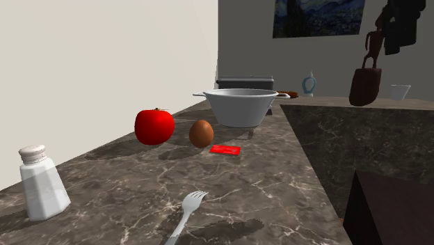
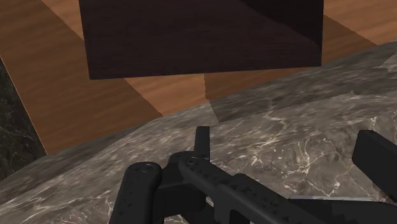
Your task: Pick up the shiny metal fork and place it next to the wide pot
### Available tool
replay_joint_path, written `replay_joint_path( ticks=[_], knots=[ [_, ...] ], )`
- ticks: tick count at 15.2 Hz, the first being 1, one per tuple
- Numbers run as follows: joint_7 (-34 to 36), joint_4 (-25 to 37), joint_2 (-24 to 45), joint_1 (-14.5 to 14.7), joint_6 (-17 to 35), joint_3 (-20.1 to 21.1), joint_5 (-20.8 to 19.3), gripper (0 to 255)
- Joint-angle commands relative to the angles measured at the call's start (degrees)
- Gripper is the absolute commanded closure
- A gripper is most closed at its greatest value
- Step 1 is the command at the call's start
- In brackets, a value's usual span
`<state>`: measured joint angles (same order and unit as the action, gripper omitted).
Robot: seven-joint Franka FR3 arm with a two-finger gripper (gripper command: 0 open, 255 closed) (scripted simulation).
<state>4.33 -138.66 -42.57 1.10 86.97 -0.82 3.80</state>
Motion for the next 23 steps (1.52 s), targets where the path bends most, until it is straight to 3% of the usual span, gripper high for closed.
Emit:
replay_joint_path(
  ticks=[1,7,14,19,23],
  knots=[
    [0.0,0.0,0.0,0.0,0.0,0.0,0.0,0],
    [15.8,-3.1,1.6,0.4,6.2,8.6,7.7,0],
    [33.5,-2.2,9.1,0.4,15.6,18.8,14.8,0],
    [46.2,1.3,17.6,-0.9,23.0,25.9,16.9,0],
    [57.0,5.7,26.0,-2.4,28.7,31.0,15.7,0]
  ],
)
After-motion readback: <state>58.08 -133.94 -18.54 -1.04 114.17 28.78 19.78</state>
